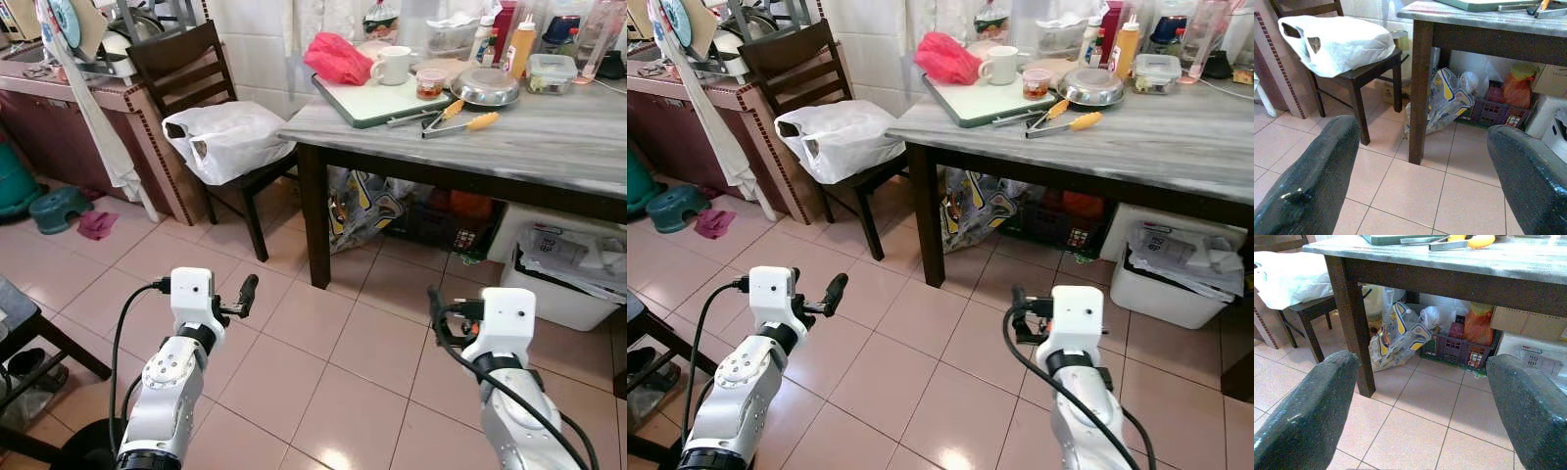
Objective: Setting the table
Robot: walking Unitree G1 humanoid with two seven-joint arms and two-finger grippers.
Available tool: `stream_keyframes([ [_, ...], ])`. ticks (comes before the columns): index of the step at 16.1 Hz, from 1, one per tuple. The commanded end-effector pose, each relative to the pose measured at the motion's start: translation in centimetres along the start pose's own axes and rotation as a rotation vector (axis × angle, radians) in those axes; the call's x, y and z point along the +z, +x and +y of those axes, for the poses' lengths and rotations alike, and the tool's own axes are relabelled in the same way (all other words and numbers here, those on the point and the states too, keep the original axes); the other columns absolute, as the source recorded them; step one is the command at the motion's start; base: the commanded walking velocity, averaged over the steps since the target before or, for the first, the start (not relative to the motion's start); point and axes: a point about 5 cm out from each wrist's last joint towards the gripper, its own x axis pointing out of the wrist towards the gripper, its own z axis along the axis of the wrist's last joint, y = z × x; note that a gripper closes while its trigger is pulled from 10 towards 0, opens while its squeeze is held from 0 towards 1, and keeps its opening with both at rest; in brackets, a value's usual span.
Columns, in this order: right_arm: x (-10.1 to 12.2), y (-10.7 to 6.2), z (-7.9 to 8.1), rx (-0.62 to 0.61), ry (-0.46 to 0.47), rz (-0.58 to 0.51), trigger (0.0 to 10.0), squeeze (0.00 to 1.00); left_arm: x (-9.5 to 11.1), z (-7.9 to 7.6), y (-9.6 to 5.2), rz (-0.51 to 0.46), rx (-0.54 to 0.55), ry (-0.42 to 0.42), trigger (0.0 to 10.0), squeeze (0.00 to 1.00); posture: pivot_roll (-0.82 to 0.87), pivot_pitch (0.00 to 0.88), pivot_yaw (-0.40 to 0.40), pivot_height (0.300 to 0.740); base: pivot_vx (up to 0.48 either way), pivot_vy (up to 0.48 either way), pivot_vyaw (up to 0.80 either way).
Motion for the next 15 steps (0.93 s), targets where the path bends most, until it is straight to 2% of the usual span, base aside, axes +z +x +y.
stream_keyframes([
  [1,0.25,0.03,0.07,0.004,0.02,-0.007,10.0,0.0,0.42,0.27,-0.06,-0.006,0.01,0.018,10.0,0.0,-0.08,0.0,0.067,0.74,0.0,0.0,-0.71],
  [15,0.48,0.64,0.11,0.004,0.038,-0.007,10.0,0.0,0.42,-0.16,0.21,-0.003,-0.004,0.032,10.0,0.0,-0.08,0.0,0.073,0.74,0.0,0.0,-0.75],
])
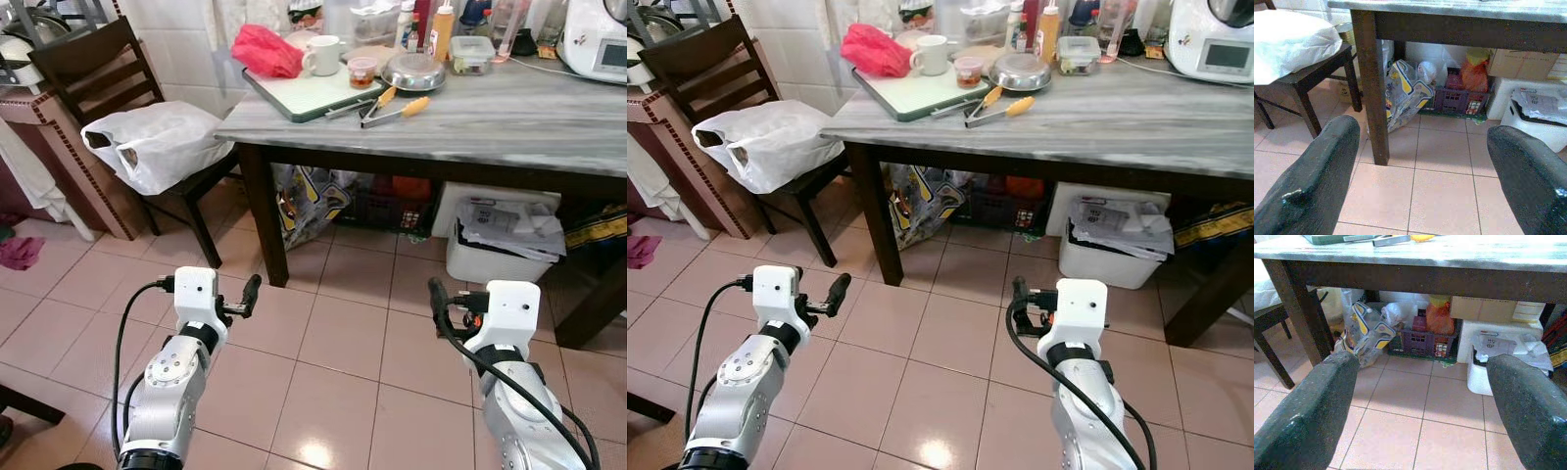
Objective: Setting the table
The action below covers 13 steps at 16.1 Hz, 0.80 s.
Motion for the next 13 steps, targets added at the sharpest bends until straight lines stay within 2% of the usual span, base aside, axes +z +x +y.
stream_keyframes([
  [1,-0.2,0.14,0.01,-0.001,0.012,0.015,10.0,0.0,0.35,0.15,0.12,-0.004,0.005,0.015,10.0,0.0,-0.08,0.0,0.074,0.74,0.0,0.0,-0.74],
  [13,-0.25,0.49,0.25,-0.001,0.028,0.021,10.0,0.0,0.3,-0.06,0.16,0.001,0.002,0.025,10.0,0.0,-0.08,0.0,0.074,0.74,0.0,0.0,-0.74],
])
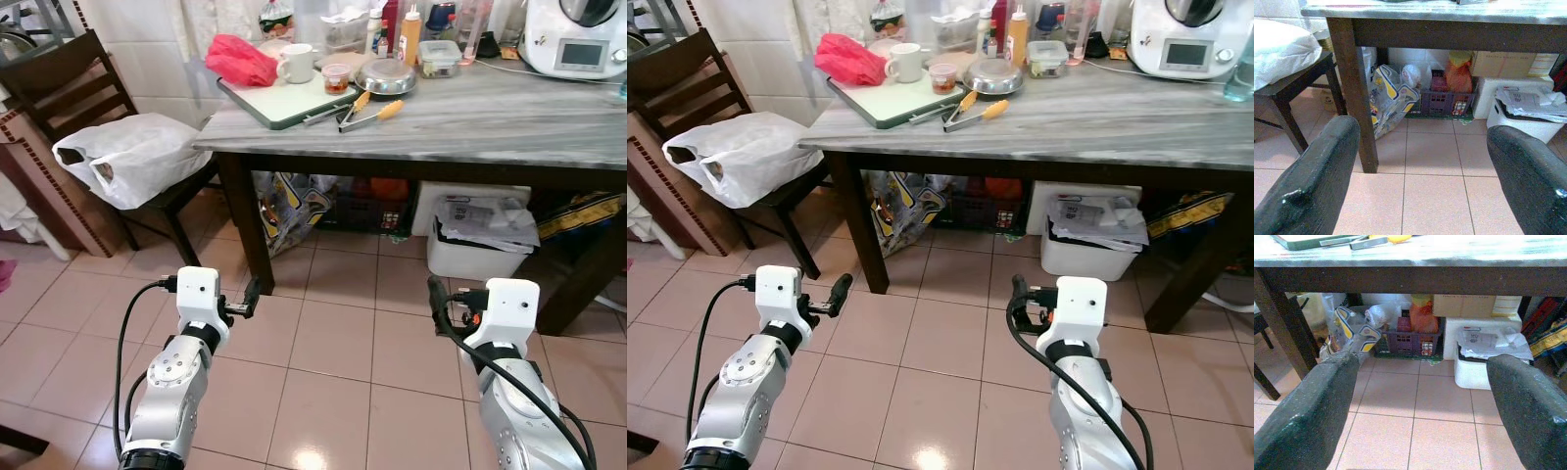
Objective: Setting the table
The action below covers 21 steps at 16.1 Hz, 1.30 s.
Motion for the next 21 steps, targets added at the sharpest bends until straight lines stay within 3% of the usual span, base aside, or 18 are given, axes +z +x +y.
stream_keyframes([
  [1,-0.1,0.2,0.3,0.008,0.009,0.01,10.0,0.0,0.3,0.3,0.0,-0.004,0.006,0.018,10.0,0.0,-0.07,0.0,0.074,0.74,0.0,0.0,-0.74],
  [17,-0.2,0.7,0.8,0.057,0.001,0.04,10.0,0.0,-0.6,0.0,-1.0,0.024,0.019,0.047,10.0,0.0,-0.08,0.031,0.038,0.74,0.0,0.0,-0.74],
  [21,-0.5,0.4,1.6,0.097,-0.013,0.036,10.0,0.0,-0.6,0.7,-1.2,0.033,0.052,0.064,10.0,0.0,-0.07,0.035,0.05,0.74,0.0,0.0,0.0],
])
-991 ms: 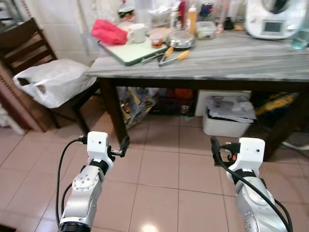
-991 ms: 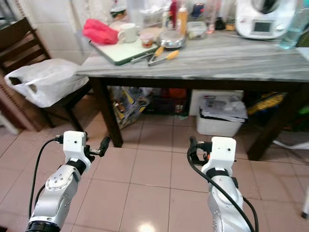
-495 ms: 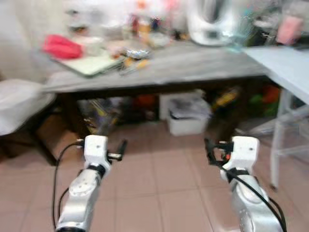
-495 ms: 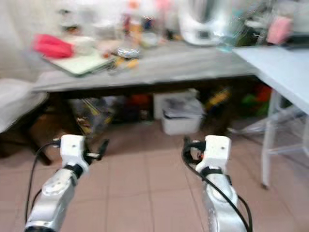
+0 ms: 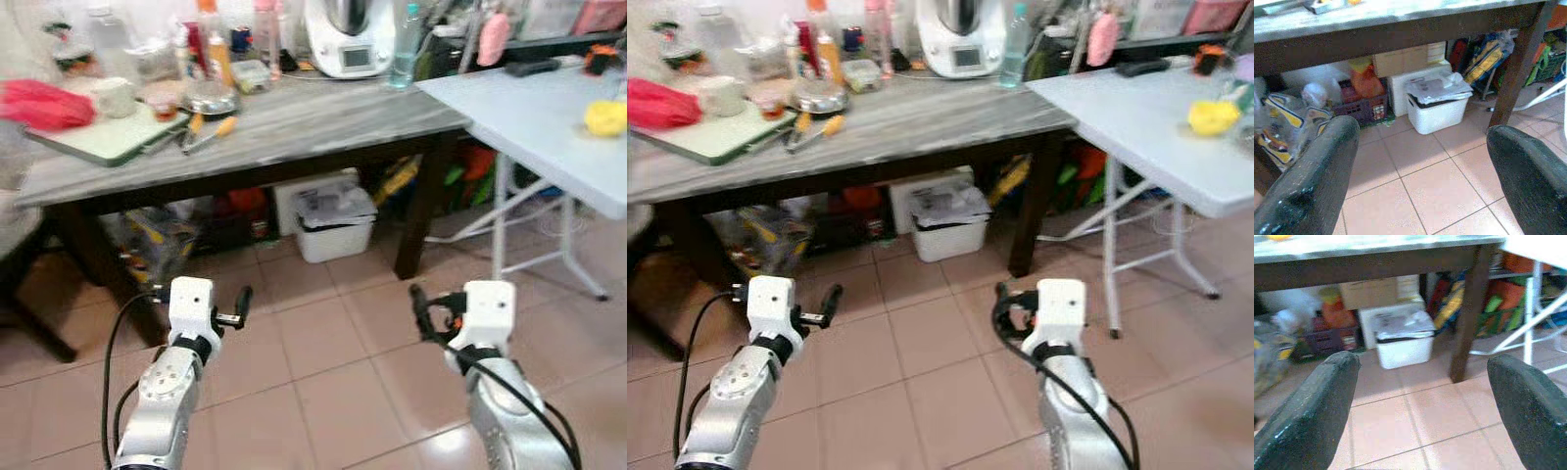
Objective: Setting the table
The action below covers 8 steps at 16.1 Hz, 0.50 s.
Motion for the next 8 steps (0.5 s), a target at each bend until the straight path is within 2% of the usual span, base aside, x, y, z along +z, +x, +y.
stream_keyframes([
  [1,0.66,0.24,0.21,0.009,0.005,-0.036,10.0,0.0,0.36,0.13,0.15,-0.008,0.012,0.007,10.0,0.0,-0.06,0.031,0.057,0.74,0.0,0.0,0.0],
  [4,0.52,0.36,0.25,-0.031,0.017,-0.07,10.0,0.0,0.77,0.29,0.46,-0.023,0.032,0.001,10.0,0.0,-0.06,0.003,0.087,0.74,0.0,0.0,0.0],
  [8,0.46,0.34,0.23,-0.036,-0.007,-0.067,10.0,0.0,0.79,0.27,0.51,-0.023,0.031,0.001,10.0,0.0,-0.06,0.001,0.088,0.74,0.0,0.0,0.0],
])
